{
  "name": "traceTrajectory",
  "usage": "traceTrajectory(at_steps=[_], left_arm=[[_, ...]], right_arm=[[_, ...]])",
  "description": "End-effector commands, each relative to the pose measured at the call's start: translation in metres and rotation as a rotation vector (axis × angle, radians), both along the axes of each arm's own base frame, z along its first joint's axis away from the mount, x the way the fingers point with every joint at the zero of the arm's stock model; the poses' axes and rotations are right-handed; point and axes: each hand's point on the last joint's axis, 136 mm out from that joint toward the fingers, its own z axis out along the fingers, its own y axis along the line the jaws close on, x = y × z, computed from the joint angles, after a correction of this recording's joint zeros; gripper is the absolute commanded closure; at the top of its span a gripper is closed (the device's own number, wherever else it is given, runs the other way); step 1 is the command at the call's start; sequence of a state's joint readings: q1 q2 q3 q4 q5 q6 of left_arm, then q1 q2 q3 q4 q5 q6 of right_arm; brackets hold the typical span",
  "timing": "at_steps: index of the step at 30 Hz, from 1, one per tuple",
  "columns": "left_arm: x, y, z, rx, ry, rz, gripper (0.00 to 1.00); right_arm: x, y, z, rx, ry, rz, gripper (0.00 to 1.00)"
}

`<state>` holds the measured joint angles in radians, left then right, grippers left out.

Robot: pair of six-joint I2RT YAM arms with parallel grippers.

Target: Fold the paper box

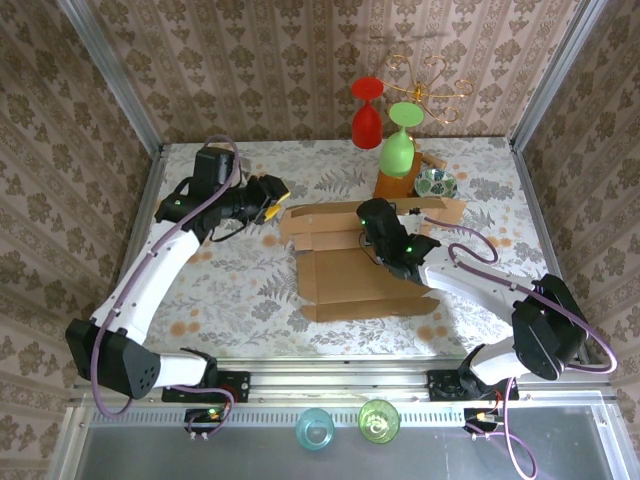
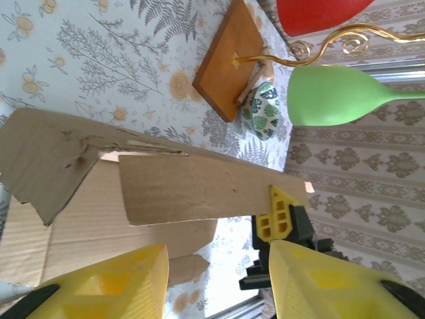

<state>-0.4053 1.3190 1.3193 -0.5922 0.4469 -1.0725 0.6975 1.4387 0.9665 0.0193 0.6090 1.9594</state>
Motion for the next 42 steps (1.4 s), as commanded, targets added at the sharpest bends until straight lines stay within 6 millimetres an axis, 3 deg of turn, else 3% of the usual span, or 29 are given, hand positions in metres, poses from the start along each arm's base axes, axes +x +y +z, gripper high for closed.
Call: traceTrajectory(at_steps=[1,11,22,25,29,30,35,37,39,41,42], left_arm=[[0.006,-0.004,-0.013,0.043,-0.023,-0.016,0.55],[0.02,-0.048,-0.037,0.061,-0.03,-0.11,0.55],[0.021,-0.073,-0.051,0.054,-0.006,-0.15,0.56],[0.024,-0.079,-0.052,0.046,-0.01,-0.152,0.64],[0.025,-0.086,-0.052,0.025,-0.011,-0.149,1.0],[0.025,-0.086,-0.052,0.017,-0.014,-0.145,1.0],[0.028,-0.08,-0.031,-0.015,-0.079,-0.109,0.99],[0.028,-0.07,-0.018,-0.023,-0.106,-0.087,0.75],[0.028,-0.052,-0.002,-0.03,-0.143,-0.051,0.66],[0.028,-0.025,0.01,-0.024,-0.177,0.004,0.63],[0.033,0.001,0.009,-0.006,-0.18,0.062,0.63]], right_arm=[[0.0,-0.008,0.007,-0.002,-0.024,-0.014,1.0],[0.007,-0.006,0.002,0.007,-0.009,-0.006,1.0],[0.011,-0.004,0.001,0.023,0.002,0.005,1.0],[0.01,-0.003,0.0,0.023,0.008,0.01,1.0],[0.01,-0.003,-0.001,0.033,0.009,0.009,1.0],[0.01,-0.003,-0.002,0.034,0.01,0.011,1.0],[0.007,-0.006,0.004,0.041,0.005,0.009,1.0],[0.005,-0.01,0.008,0.041,0.003,0.001,1.0],[0.004,-0.013,0.014,0.043,-0.001,-0.009,1.0],[-0.001,-0.02,0.031,0.059,-0.018,-0.019,1.0],[-0.003,-0.022,0.036,0.063,-0.017,-0.023,1.0]])
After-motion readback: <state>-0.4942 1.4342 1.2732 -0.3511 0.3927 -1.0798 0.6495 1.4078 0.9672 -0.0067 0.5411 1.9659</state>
